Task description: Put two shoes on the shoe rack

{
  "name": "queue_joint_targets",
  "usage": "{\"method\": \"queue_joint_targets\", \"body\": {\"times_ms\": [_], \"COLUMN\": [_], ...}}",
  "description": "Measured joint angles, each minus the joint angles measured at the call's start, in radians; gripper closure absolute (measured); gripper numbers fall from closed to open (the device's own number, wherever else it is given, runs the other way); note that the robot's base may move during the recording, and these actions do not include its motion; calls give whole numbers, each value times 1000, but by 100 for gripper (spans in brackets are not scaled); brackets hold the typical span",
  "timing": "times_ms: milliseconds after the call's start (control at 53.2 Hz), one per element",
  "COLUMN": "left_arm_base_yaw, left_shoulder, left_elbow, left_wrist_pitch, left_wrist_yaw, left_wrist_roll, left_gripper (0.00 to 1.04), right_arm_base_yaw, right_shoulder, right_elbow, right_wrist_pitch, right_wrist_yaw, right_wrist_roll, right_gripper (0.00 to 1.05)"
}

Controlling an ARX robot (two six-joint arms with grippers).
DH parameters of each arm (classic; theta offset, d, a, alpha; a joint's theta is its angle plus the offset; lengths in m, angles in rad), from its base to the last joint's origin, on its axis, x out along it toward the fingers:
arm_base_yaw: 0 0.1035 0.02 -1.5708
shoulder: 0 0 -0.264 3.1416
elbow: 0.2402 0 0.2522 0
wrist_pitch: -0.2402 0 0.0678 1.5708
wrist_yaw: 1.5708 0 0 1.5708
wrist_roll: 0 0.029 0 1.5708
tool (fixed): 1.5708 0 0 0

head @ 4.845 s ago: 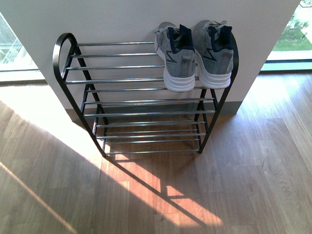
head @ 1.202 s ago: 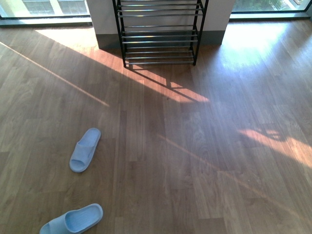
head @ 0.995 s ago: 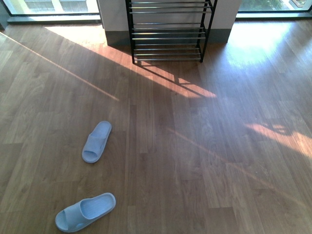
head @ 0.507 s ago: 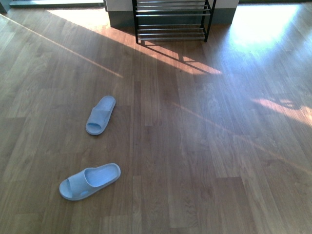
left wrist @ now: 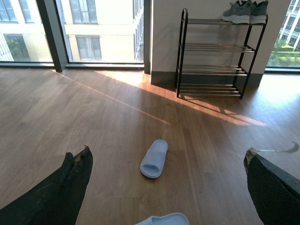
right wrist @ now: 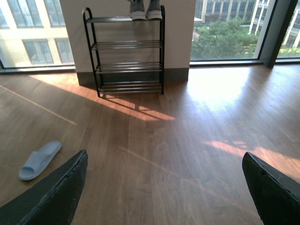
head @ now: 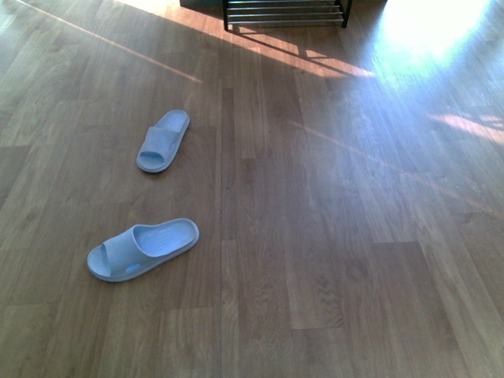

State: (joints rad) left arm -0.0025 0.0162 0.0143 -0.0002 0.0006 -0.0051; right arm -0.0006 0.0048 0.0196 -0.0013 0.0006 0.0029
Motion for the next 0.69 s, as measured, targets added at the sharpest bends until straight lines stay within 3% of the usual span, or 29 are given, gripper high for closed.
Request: {"method": "queue_joint_targets", "body": {"times_ms": [695], "left_arm_base_yaw": [0], "left_shoulder": [0], "left_elbow": [0], "left_wrist_pitch": [0], "left_wrist_yaw": [-4], "left_wrist_roll": [0], "left_gripper": [9], "right_arm_base_yaw": [0], "right_shoulder": [-2], "right_elbow": [0], "right_wrist_pitch": [0], "right_wrist_yaw": [-4], "right_wrist_roll": [0], "right_gripper": [9]}}
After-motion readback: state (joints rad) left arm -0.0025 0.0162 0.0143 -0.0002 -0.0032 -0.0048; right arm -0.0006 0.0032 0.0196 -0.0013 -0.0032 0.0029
